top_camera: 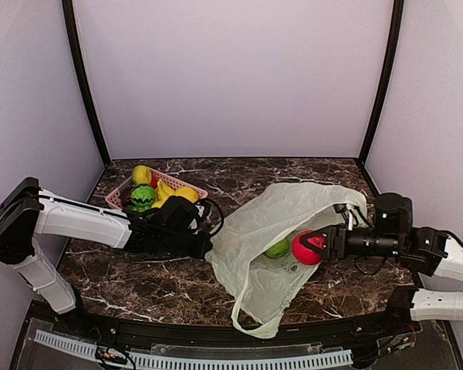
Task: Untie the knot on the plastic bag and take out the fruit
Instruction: Pass from the right arm to the left, then place the fake fruit in the bin, then hold the bag opening of the takeout bag.
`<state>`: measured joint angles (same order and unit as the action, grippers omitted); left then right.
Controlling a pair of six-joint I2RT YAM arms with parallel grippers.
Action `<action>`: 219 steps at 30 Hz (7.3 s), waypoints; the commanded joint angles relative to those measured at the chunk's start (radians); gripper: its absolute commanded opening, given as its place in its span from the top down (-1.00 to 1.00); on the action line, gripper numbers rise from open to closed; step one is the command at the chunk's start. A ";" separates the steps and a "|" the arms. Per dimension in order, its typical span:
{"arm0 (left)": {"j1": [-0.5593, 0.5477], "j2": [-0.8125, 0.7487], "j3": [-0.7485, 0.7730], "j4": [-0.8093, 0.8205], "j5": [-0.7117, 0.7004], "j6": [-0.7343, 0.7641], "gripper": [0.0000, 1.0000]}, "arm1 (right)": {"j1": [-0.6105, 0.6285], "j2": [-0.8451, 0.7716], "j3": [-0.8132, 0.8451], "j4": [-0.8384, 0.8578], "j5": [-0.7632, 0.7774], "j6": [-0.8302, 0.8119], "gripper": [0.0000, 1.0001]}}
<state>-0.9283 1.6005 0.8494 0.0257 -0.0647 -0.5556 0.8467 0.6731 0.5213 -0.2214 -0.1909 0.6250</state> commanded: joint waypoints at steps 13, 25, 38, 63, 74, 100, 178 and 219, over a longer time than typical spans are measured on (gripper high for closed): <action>0.009 0.023 0.157 -0.106 -0.023 0.029 0.98 | 0.101 0.223 0.037 -0.120 -0.374 -0.011 0.11; 0.037 0.041 0.132 -0.087 -0.027 -0.006 0.99 | 0.138 0.114 0.327 -0.270 -0.273 -0.029 0.11; 0.037 -0.089 0.064 -0.085 -0.045 0.061 0.21 | 0.135 0.215 0.436 -0.076 0.101 -0.069 0.08; -0.160 -0.396 0.103 0.195 0.233 0.379 -0.97 | 0.091 0.485 0.579 0.066 -0.131 0.018 0.03; -0.173 -0.285 0.165 0.277 0.312 0.354 -0.98 | 0.090 0.547 0.597 0.105 -0.269 0.023 0.03; -0.178 -0.250 0.181 0.266 0.307 0.327 0.03 | 0.090 0.567 0.610 0.093 -0.291 0.012 -0.60; 0.896 -0.085 0.204 -0.358 0.093 0.359 -0.80 | 0.053 0.407 0.564 -0.269 0.240 0.080 -0.97; -0.200 -0.095 0.569 -0.510 0.031 0.300 -0.90 | -0.015 0.289 0.451 -0.823 0.481 0.101 -0.54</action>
<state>-1.0668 1.4425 1.3361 -0.4641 -0.0227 -0.2672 0.8471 0.9688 1.0348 -1.0214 0.2924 0.7067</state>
